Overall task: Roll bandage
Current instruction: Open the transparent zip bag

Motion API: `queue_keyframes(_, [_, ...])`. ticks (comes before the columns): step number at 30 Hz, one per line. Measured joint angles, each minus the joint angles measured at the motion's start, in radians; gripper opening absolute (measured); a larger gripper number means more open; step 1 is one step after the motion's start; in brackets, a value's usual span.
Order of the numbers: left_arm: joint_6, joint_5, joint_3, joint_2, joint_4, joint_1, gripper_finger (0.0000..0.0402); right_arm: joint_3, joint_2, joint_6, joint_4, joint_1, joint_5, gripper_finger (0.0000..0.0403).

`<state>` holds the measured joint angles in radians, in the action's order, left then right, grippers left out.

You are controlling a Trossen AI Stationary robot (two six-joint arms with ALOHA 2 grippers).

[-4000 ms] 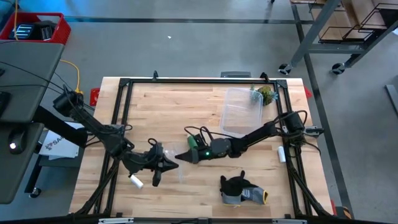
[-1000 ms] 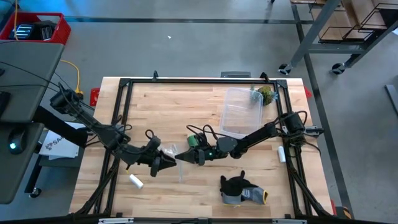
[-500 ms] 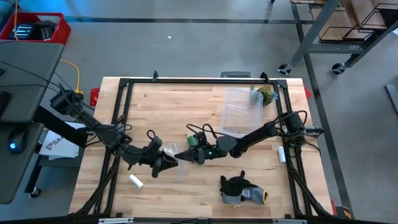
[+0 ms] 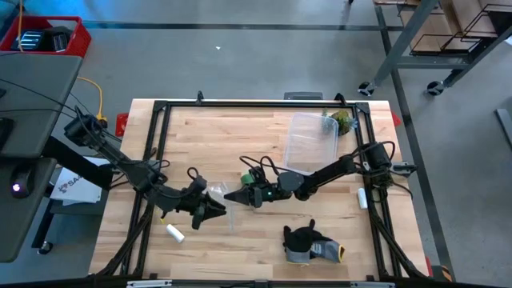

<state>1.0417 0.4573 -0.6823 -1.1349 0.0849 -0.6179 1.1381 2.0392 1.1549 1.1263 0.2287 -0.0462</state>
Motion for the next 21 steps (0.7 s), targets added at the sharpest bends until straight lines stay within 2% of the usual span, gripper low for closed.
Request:
queue_keyframes(4, [-0.008, 0.010, 0.000, -0.008, 0.054, 0.011, 0.0120, 0.000, 0.000, -0.001, 0.000, 0.000, 0.002, 0.0000])
queue_keyframes(21, [-0.024, 0.006, 0.000, -0.008, 0.034, 0.024, 0.0120, 0.000, 0.000, -0.001, 0.000, 0.000, 0.002, 0.0000])
